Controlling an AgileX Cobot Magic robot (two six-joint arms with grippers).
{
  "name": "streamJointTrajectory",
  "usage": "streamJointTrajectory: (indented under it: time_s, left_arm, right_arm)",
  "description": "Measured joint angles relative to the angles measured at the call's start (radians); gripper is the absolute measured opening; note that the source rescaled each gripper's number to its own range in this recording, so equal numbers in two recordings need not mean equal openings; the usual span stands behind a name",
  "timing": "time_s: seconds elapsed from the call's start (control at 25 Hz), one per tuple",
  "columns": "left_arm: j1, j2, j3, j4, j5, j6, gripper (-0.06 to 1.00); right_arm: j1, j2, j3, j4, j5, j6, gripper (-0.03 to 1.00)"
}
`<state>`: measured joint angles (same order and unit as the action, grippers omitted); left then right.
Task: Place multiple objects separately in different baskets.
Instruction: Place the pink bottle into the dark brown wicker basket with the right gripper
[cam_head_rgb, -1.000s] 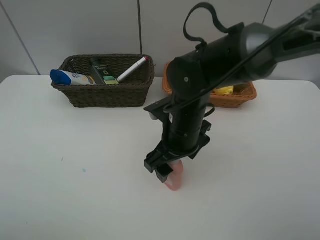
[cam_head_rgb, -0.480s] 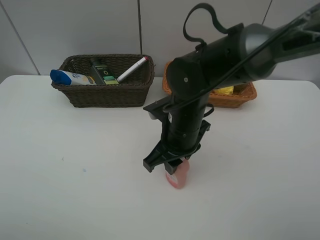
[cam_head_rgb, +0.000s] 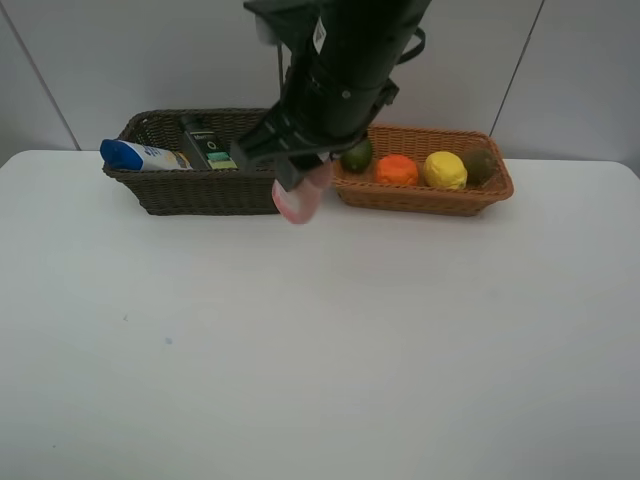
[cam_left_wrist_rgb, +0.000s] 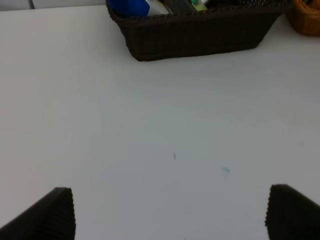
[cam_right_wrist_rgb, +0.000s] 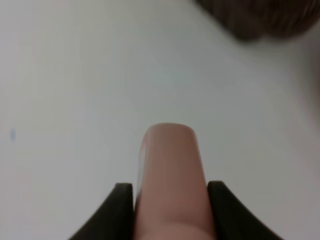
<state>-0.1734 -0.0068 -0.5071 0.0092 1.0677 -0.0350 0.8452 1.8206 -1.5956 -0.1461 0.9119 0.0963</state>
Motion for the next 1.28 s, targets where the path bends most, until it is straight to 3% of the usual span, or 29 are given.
streamJointTrajectory:
  time_s: [0.2,0.4,0.56,0.68,0.92,0.96,1.08,1.2,1.28]
  left_arm:
    - [0.000,0.000,0.000,0.000,0.000,0.000,1.00]
    - [0.000,0.000,0.000,0.000,0.000,0.000,1.00]
    - [0.000,0.000,0.000,0.000,0.000,0.000,1.00]
    - [0.000,0.000,0.000,0.000,0.000,0.000,1.00]
    - [0.000,0.000,0.000,0.000,0.000,0.000,1.00]
    - [0.000,0.000,0.000,0.000,0.000,0.000,1.00]
    - [0.000,0.000,0.000,0.000,0.000,0.000,1.00]
    - [0.000,0.000,0.000,0.000,0.000,0.000,1.00]
    - [0.000,0.000,0.000,0.000,0.000,0.000,1.00]
  right_arm:
    - [-0.022,0.081,-0.088,-0.065,-0.352,0.000,0.24]
    - [-0.099,0.235,-0.090,-0.076,-0.814,0.001,0.24]
    - [-0.156,0.359,-0.090,-0.015,-1.048,0.004,0.24]
    - [-0.186,0.430,-0.090,0.052,-1.107,0.004,0.24]
    - [-0.200,0.526,-0.090,0.109,-1.113,0.004,0.26]
    - [-0.200,0.527,-0.090,0.127,-1.119,0.007,0.35]
    - [-0.200,0.520,-0.090,0.175,-1.152,0.007,0.81]
    - [-0.200,0.493,-0.090,0.190,-1.091,0.000,0.95]
    - [-0.201,0.449,-0.090,0.193,-1.014,-0.018,0.98]
